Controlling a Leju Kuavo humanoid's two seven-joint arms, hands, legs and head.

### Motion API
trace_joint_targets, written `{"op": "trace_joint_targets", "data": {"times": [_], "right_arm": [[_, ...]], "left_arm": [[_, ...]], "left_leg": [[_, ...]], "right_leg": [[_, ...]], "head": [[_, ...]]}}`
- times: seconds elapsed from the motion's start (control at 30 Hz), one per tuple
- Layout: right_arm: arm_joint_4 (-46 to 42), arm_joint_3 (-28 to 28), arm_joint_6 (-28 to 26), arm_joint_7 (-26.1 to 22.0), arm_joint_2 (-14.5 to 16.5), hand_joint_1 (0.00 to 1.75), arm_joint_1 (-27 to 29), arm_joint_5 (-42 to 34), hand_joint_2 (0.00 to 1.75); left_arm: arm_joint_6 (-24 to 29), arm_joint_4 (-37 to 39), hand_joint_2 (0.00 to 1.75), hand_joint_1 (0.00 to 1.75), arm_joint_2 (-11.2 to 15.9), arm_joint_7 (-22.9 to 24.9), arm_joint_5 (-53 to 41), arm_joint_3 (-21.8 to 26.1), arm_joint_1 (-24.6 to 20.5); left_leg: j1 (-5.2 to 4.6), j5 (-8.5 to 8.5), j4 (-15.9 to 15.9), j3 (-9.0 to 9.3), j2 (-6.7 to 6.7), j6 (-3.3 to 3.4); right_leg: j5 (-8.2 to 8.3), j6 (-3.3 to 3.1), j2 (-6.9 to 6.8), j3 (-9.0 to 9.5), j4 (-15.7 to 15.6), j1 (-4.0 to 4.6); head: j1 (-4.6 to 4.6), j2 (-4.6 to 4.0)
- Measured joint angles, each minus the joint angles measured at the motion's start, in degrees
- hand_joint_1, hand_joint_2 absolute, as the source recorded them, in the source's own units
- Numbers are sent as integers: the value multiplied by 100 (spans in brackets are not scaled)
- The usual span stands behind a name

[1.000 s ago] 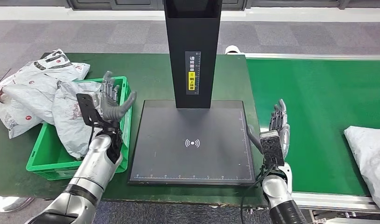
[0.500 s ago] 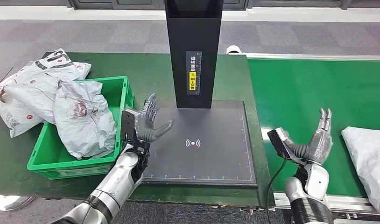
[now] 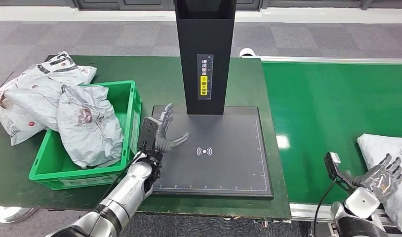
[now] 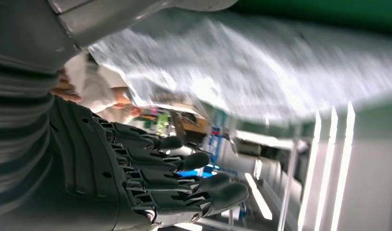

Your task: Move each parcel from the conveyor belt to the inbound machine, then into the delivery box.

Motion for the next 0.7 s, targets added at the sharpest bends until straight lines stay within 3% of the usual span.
{"op": "trace_joint_targets", "data": {"times": [0.23, 0.53, 0.7], "right_arm": [[574, 25, 1568, 423, -152, 0, -178, 7, 175], [862, 113, 1949, 516, -220, 0, -417, 13, 175], [996, 282, 2727, 656, -298, 0, -648, 14, 175]], "left_arm": [[53, 238, 175, 0, -20, 23, -59, 1, -152], [78, 393, 175, 0, -51, 27, -68, 1, -228], [175, 474, 175, 0, -58, 23, -69, 5, -237]], "left_leg": [[0, 0, 0, -2, -1, 0], [0, 1, 1, 0, 1, 1], [0, 4, 2, 1, 1, 5]], "right_leg": [[0, 0, 1, 0, 2, -1], [1, 1, 0, 2, 2, -2], [3, 5, 0, 4, 0, -2]], "head": [[2, 0], [1, 0], [1, 0]]}}
